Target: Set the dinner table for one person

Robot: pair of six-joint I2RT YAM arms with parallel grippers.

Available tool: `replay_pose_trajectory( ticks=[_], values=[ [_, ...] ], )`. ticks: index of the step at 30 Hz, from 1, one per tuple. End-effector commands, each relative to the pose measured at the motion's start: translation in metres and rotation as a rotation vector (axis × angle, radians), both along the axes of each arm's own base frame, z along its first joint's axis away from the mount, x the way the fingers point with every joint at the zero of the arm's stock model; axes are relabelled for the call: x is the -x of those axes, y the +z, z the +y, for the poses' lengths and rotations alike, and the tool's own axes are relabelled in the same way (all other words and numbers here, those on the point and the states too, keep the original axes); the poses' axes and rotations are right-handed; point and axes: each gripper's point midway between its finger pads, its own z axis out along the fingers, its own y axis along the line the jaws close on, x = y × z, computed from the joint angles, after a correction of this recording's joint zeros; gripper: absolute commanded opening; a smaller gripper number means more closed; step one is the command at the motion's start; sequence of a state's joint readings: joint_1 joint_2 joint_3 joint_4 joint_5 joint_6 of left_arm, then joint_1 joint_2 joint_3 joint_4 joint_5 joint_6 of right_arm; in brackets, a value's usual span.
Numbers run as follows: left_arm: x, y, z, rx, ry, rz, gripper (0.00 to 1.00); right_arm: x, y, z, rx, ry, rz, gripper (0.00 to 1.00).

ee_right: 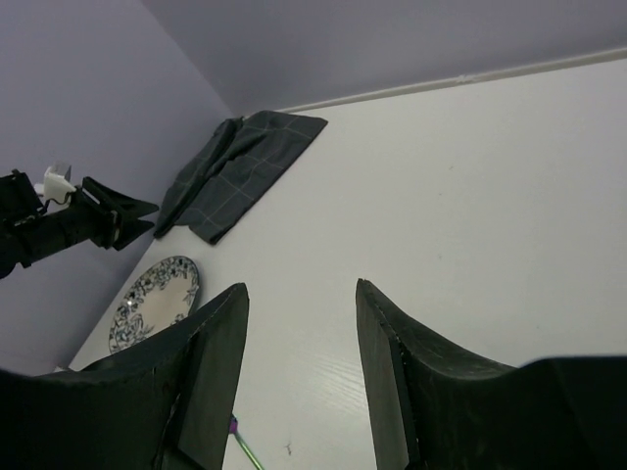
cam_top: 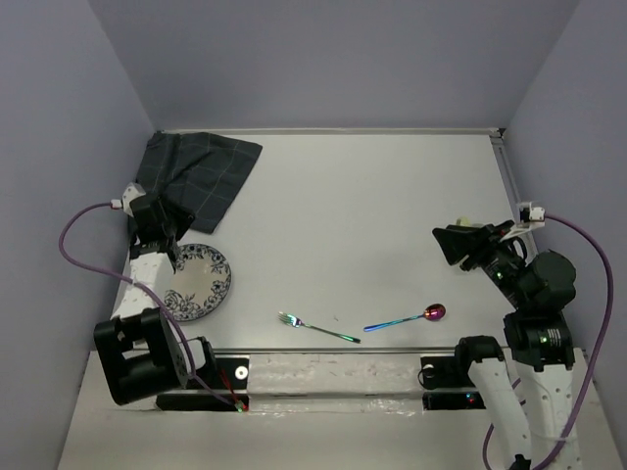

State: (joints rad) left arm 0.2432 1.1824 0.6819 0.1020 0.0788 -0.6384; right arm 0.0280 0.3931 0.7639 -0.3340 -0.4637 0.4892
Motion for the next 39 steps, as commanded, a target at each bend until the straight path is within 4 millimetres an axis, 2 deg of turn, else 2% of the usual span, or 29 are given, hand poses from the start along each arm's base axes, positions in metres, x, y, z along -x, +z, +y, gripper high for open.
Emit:
replay_pose_trajectory(
  ticks=[1, 2, 3, 5, 6, 8, 9, 10, 12, 18, 20, 23, 24, 25, 28, 29, 31, 33, 34, 35, 36, 38, 39],
  values=[
    [-0.013, -0.001, 0.020, 0.002, 0.074, -0.013, 0.53, 0.000, -0.007, 0.004, 0.022, 0.017, -0.011, 0.54],
    [-0.018, 0.004, 0.025, -0.017, 0.083, -0.012, 0.53, 0.002, -0.007, 0.006, 0.022, 0.027, -0.013, 0.54],
    [-0.020, -0.008, 0.029, -0.021, 0.096, 0.029, 0.53, 0.003, -0.008, 0.006, 0.021, 0.029, -0.013, 0.54],
    [-0.026, -0.011, 0.040, -0.050, 0.133, 0.052, 0.54, 0.005, -0.007, 0.008, 0.022, 0.040, -0.017, 0.54],
    [-0.028, -0.024, 0.043, -0.058, 0.135, 0.091, 0.55, 0.006, -0.007, 0.008, 0.024, 0.040, -0.020, 0.54],
    [-0.039, -0.028, 0.047, -0.072, 0.124, 0.120, 0.57, 0.007, -0.006, 0.009, 0.029, 0.045, -0.026, 0.55],
    [-0.038, -0.052, 0.048, -0.080, 0.105, 0.205, 0.57, 0.007, -0.006, 0.009, 0.033, 0.047, -0.027, 0.56],
    [-0.045, -0.052, 0.051, -0.086, 0.103, 0.212, 0.57, 0.008, -0.006, 0.012, 0.035, 0.059, -0.027, 0.56],
    [-0.048, -0.069, 0.052, -0.082, 0.095, 0.260, 0.57, 0.008, -0.007, 0.013, 0.035, 0.065, -0.024, 0.56],
    [-0.060, -0.081, 0.048, -0.049, 0.075, 0.250, 0.55, 0.005, -0.011, 0.018, 0.039, 0.093, 0.001, 0.56],
    [-0.060, -0.093, 0.046, -0.032, 0.070, 0.274, 0.55, 0.004, -0.010, 0.018, 0.036, 0.098, 0.005, 0.56],
    [-0.063, -0.100, 0.044, -0.018, 0.063, 0.284, 0.51, 0.001, -0.012, 0.019, 0.037, 0.103, 0.019, 0.56],
    [-0.063, -0.103, 0.045, -0.014, 0.066, 0.291, 0.47, 0.000, -0.013, 0.020, 0.037, 0.103, 0.024, 0.56],
    [-0.065, -0.105, 0.037, 0.013, 0.031, 0.288, 0.32, -0.001, -0.014, 0.020, 0.035, 0.105, 0.030, 0.56],
    [-0.070, -0.100, 0.025, 0.053, -0.004, 0.252, 0.00, -0.005, -0.019, 0.021, 0.028, 0.109, 0.051, 0.56],
    [-0.072, -0.096, 0.019, 0.060, -0.018, 0.239, 0.00, -0.005, -0.019, 0.023, 0.027, 0.120, 0.055, 0.56],
    [-0.081, -0.078, 0.002, 0.064, -0.061, 0.181, 0.00, -0.011, -0.024, 0.027, 0.023, 0.140, 0.077, 0.56],
    [-0.095, -0.058, -0.037, 0.063, -0.150, 0.131, 0.00, -0.015, -0.030, 0.033, 0.020, 0.180, 0.099, 0.57],
    [-0.101, -0.051, -0.073, 0.075, -0.224, 0.111, 0.00, -0.021, -0.037, 0.037, 0.022, 0.202, 0.140, 0.58],
    [-0.106, -0.044, -0.075, 0.083, -0.224, 0.092, 0.00, -0.026, -0.041, 0.037, 0.025, 0.202, 0.157, 0.59],
    [-0.117, -0.031, -0.118, 0.088, -0.315, 0.052, 0.00, -0.029, -0.045, 0.039, 0.025, 0.213, 0.169, 0.61],
    [-0.124, -0.019, -0.163, 0.105, -0.397, 0.018, 0.00, -0.038, -0.054, 0.041, 0.034, 0.215, 0.203, 0.63],
    [-0.129, -0.010, -0.201, 0.102, -0.465, -0.007, 0.00, -0.041, -0.057, 0.042, 0.039, 0.208, 0.202, 0.64]
  ],
)
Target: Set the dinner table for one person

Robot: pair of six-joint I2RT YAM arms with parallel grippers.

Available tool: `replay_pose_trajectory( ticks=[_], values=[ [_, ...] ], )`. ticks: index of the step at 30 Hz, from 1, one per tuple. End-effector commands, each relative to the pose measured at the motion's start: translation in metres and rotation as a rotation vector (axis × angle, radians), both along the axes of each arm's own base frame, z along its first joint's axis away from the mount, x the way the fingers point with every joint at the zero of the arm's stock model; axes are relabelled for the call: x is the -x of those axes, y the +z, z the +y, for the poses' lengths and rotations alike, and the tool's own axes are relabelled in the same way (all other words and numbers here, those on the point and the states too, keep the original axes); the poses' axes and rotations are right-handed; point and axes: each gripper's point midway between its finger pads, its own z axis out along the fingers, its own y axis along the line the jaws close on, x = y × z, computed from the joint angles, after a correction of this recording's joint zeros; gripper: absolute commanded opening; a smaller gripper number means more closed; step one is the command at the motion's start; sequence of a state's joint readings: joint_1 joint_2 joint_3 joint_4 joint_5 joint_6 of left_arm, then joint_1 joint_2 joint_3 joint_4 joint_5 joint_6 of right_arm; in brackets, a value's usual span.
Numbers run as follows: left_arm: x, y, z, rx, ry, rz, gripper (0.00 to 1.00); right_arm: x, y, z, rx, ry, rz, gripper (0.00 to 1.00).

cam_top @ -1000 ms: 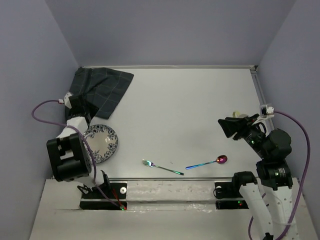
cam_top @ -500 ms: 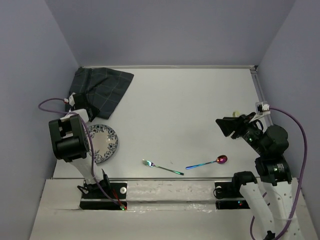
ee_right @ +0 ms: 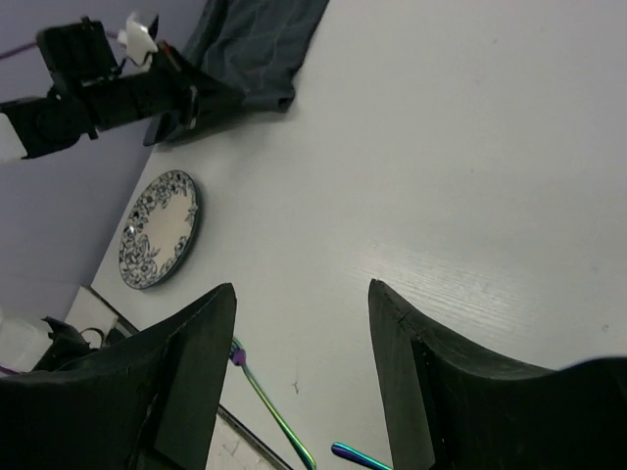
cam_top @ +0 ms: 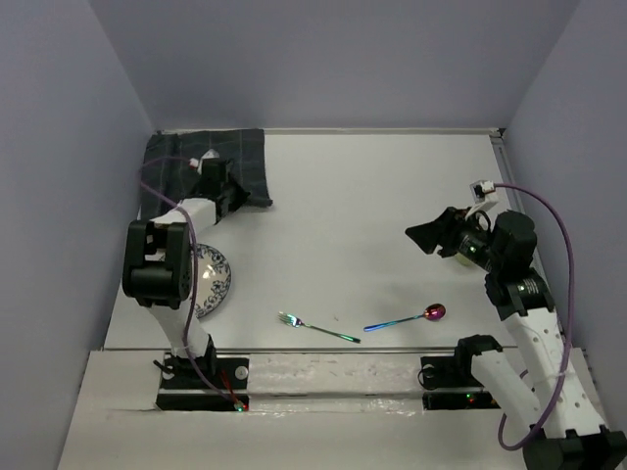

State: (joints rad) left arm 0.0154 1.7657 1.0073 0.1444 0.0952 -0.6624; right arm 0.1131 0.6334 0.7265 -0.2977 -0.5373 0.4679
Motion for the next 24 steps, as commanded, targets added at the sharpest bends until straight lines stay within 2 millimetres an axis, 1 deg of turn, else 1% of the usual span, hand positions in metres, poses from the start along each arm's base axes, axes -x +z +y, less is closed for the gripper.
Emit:
replay_pose_trajectory(
  ticks=[1, 2, 3, 4, 5, 6, 7, 8, 9, 10, 11, 12, 13, 14, 15, 16, 17, 18, 19, 20, 21, 22, 23, 24],
  values=[
    [-0.038, 0.077, -0.135, 0.094, -0.256, -0.224, 0.00, -0.010, 0.000, 0.012, 0.007, 0.050, -0.027, 0.64],
    [-0.039, 0.079, -0.152, 0.094, -0.286, -0.233, 0.00, -0.013, -0.002, 0.011, 0.010, 0.044, -0.023, 0.65],
    [-0.039, 0.080, -0.187, 0.100, -0.346, -0.238, 0.00, -0.014, 0.000, 0.012, 0.013, 0.040, -0.032, 0.66],
    [-0.038, 0.080, -0.203, 0.107, -0.376, -0.241, 0.00, -0.016, -0.001, 0.011, 0.015, 0.030, -0.031, 0.67],
    [-0.041, 0.089, -0.221, 0.116, -0.401, -0.262, 0.00, -0.021, -0.002, 0.007, 0.022, 0.003, -0.025, 0.68],
    [-0.036, 0.078, -0.233, 0.115, -0.425, -0.241, 0.00, -0.023, -0.002, 0.006, 0.024, -0.009, -0.028, 0.68],
    [-0.030, 0.075, -0.261, 0.129, -0.468, -0.241, 0.00, -0.027, -0.006, 0.005, 0.026, -0.022, -0.013, 0.70],
    [-0.027, 0.071, -0.274, 0.133, -0.491, -0.236, 0.00, -0.030, -0.007, 0.004, 0.027, -0.033, -0.007, 0.70],
    [-0.027, 0.067, -0.288, 0.134, -0.511, -0.234, 0.01, -0.036, -0.015, 0.002, 0.034, -0.052, 0.019, 0.70],
    [-0.022, 0.064, -0.299, 0.134, -0.534, -0.230, 0.06, -0.040, -0.020, 0.001, 0.035, -0.062, 0.033, 0.71],
    [-0.011, 0.062, -0.318, 0.130, -0.577, -0.228, 0.17, -0.044, -0.026, 0.001, 0.035, -0.072, 0.052, 0.71],
    [-0.008, 0.055, -0.325, 0.097, -0.609, -0.221, 0.22, -0.050, -0.031, 0.000, 0.037, -0.085, 0.066, 0.72],
    [-0.003, 0.054, -0.331, 0.071, -0.633, -0.219, 0.24, -0.053, -0.037, -0.001, 0.041, -0.093, 0.079, 0.72],
    [0.004, 0.053, -0.340, 0.030, -0.648, -0.223, 0.29, -0.057, -0.043, -0.005, 0.048, -0.119, 0.093, 0.72],
    [0.009, 0.053, -0.341, -0.003, -0.661, -0.224, 0.36, -0.060, -0.045, -0.004, 0.053, -0.126, 0.089, 0.73],
    [0.015, 0.048, -0.339, -0.062, -0.689, -0.215, 0.52, -0.064, -0.052, -0.006, 0.056, -0.143, 0.106, 0.73],
    [0.025, 0.042, -0.336, -0.095, -0.700, -0.200, 0.59, -0.068, -0.056, -0.009, 0.062, -0.168, 0.114, 0.73],
    [0.023, 0.058, -0.324, -0.133, -0.656, -0.232, 0.65, -0.073, -0.057, -0.010, 0.060, -0.181, 0.113, 0.73],
    [0.026, 0.065, -0.316, -0.145, -0.637, -0.249, 0.70, -0.076, -0.057, -0.011, 0.050, -0.195, 0.117, 0.72],
    [0.028, 0.070, -0.307, -0.162, -0.611, -0.262, 0.70, -0.082, -0.064, -0.011, 0.047, -0.209, 0.133, 0.70],
    [0.037, 0.060, -0.289, -0.196, -0.579, -0.239, 0.70, -0.087, -0.068, -0.010, 0.049, -0.227, 0.139, 0.68],
    [0.034, 0.091, -0.266, -0.220, -0.488, -0.304, 0.70, -0.093, -0.066, -0.004, 0.034, -0.226, 0.124, 0.62],
    [0.045, 0.076, -0.246, -0.253, -0.454, -0.274, 0.70, -0.100, -0.078, 0.002, 0.052, -0.234, 0.156, 0.58],
    [0.048, 0.082, -0.231, -0.266, -0.407, -0.285, 0.70, -0.106, -0.088, 0.001, 0.060, -0.255, 0.181, 0.55]
  ],
)
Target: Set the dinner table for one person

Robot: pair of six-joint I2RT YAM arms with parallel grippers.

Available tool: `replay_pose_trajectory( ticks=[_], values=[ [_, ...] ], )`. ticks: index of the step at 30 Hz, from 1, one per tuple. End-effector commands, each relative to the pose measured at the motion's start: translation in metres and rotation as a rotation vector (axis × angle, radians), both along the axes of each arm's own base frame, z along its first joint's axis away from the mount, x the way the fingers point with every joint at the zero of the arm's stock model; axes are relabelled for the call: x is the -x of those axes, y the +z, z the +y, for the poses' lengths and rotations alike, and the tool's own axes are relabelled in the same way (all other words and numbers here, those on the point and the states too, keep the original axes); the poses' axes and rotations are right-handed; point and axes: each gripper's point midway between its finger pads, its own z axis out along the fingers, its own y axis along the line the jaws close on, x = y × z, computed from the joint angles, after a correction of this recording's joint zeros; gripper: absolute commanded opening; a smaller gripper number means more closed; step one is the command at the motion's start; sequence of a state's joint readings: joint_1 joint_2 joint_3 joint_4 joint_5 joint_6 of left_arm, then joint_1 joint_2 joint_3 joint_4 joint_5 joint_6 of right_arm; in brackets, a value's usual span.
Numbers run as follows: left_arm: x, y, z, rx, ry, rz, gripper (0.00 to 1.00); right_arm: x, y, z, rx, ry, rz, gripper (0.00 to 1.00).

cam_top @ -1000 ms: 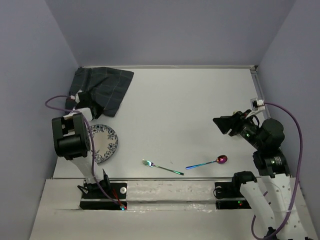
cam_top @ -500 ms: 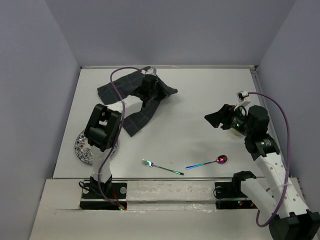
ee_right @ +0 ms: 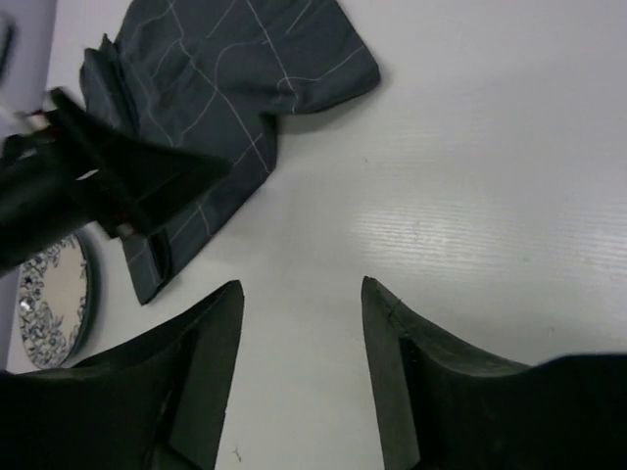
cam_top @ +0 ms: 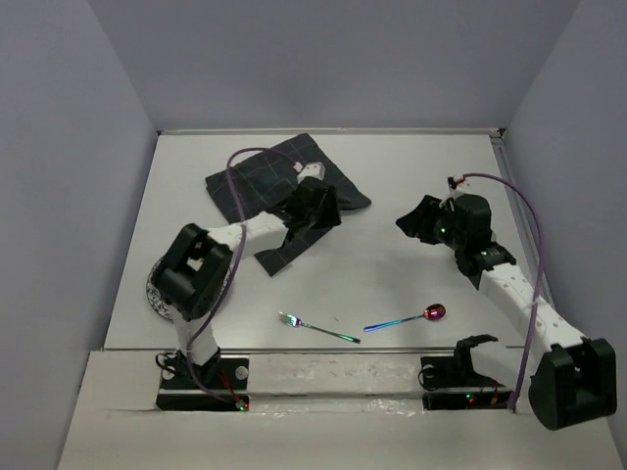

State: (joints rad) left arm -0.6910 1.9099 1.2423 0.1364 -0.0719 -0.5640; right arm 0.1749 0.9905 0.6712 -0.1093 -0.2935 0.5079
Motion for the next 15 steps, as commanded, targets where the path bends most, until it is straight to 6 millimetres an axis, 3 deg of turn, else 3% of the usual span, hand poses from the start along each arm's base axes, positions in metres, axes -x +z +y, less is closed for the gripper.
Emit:
replay_pose_trajectory(
  ticks=[1, 2, 3, 4, 5, 6, 8, 10, 11, 15],
  values=[
    [-0.008, 0.082, 0.092, -0.032, 0.289, -0.233, 0.69, -0.035, 0.002, 0.023, -0.003, -0.048, -0.062, 0.53],
    [0.005, 0.062, 0.107, -0.055, 0.313, -0.201, 0.68, -0.045, -0.016, 0.026, 0.016, -0.089, -0.021, 0.39],
    [0.010, 0.071, 0.117, -0.043, 0.339, -0.224, 0.65, -0.049, -0.021, 0.033, 0.015, -0.089, -0.013, 0.30],
    [0.017, 0.066, 0.124, -0.056, 0.348, -0.218, 0.62, -0.055, -0.017, 0.044, -0.022, -0.091, -0.016, 0.22],
    [0.023, 0.059, 0.129, -0.069, 0.349, -0.206, 0.61, -0.061, -0.020, 0.046, -0.043, -0.107, -0.011, 0.22],
    [0.035, 0.047, 0.138, -0.089, 0.352, -0.184, 0.60, -0.068, -0.034, 0.048, -0.053, -0.122, 0.013, 0.22],
    [0.054, 0.024, 0.151, -0.139, 0.359, -0.151, 0.54, -0.084, -0.031, 0.051, -0.112, -0.173, 0.003, 0.34],
    [0.064, 0.023, 0.160, -0.151, 0.372, -0.157, 0.46, -0.096, -0.040, 0.056, -0.156, -0.201, 0.029, 0.46],
    [0.073, 0.012, 0.164, -0.173, 0.365, -0.141, 0.45, -0.100, -0.042, 0.058, -0.171, -0.207, 0.034, 0.51],
    [0.084, -0.002, 0.161, -0.235, 0.325, -0.120, 0.37, -0.115, -0.051, 0.065, -0.214, -0.223, 0.053, 0.53]
  ],
)
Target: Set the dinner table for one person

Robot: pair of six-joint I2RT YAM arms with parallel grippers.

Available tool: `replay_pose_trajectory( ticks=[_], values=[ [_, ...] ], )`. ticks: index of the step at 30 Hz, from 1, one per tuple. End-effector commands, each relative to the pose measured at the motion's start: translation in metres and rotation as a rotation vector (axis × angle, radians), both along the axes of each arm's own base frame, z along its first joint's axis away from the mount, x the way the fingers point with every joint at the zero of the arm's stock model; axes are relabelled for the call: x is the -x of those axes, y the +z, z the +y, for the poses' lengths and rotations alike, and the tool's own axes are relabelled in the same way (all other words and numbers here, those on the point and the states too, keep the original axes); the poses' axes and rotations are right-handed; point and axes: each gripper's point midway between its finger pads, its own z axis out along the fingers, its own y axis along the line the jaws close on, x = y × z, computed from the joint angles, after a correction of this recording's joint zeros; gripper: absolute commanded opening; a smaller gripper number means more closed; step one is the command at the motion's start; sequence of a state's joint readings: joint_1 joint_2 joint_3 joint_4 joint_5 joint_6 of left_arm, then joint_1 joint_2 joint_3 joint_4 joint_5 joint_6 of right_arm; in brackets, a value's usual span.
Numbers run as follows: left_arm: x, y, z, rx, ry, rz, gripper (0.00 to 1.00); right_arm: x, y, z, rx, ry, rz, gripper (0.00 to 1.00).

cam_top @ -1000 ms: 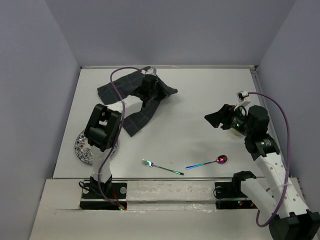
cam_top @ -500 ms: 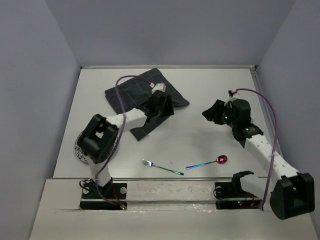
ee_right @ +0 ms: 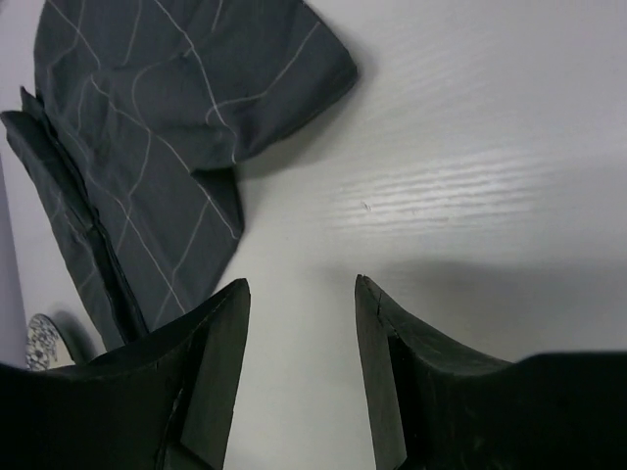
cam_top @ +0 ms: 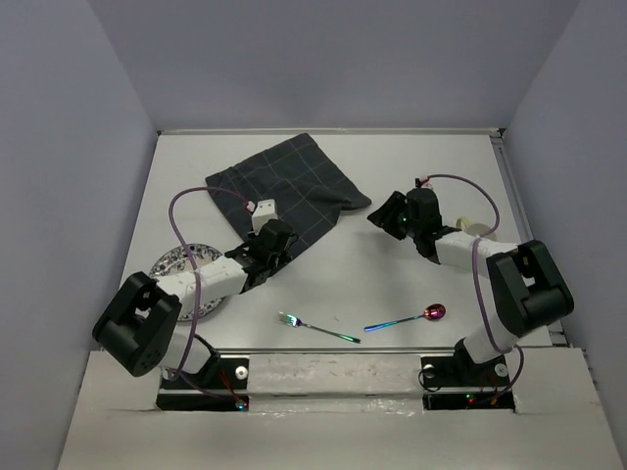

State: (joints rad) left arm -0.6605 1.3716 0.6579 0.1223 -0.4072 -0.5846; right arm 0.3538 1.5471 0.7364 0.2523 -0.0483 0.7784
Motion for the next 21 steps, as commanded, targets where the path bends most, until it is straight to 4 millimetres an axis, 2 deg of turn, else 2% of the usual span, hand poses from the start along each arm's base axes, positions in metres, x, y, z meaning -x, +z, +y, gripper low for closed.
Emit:
replay_pose_trajectory(
  ticks=[1, 3, 6, 8, 9, 12, 13, 17, 21],
  values=[
    [0.004, -0.002, 0.006, -0.084, 0.021, -0.020, 0.36, -0.045, 0.047, 0.012, -0.132, -0.077, -0.157, 0.53],
    [0.008, -0.004, 0.003, -0.120, 0.010, -0.018, 0.34, -0.049, 0.042, 0.015, -0.131, -0.067, -0.151, 0.53],
    [0.011, -0.011, 0.006, -0.141, 0.011, -0.012, 0.36, -0.053, 0.034, 0.020, -0.117, -0.044, -0.138, 0.53],
    [0.012, -0.015, -0.003, -0.130, -0.027, 0.006, 0.37, -0.057, 0.033, 0.022, -0.116, -0.037, -0.140, 0.53],
    [0.013, -0.015, -0.008, -0.124, -0.045, 0.009, 0.38, -0.057, 0.026, 0.023, -0.114, -0.031, -0.126, 0.53],
    [0.017, -0.018, -0.018, -0.132, -0.079, 0.012, 0.44, -0.063, 0.022, 0.027, -0.114, -0.022, -0.112, 0.54],
    [0.018, -0.020, -0.018, -0.140, -0.081, 0.018, 0.48, -0.066, 0.018, 0.028, -0.120, -0.031, -0.102, 0.55],
    [0.019, -0.030, -0.007, -0.210, -0.056, 0.036, 0.53, -0.072, 0.005, 0.028, -0.138, -0.068, -0.062, 0.55],
    [0.018, -0.033, -0.002, -0.254, -0.034, 0.032, 0.56, -0.080, 0.002, 0.032, -0.200, -0.106, -0.049, 0.55]
  ],
)
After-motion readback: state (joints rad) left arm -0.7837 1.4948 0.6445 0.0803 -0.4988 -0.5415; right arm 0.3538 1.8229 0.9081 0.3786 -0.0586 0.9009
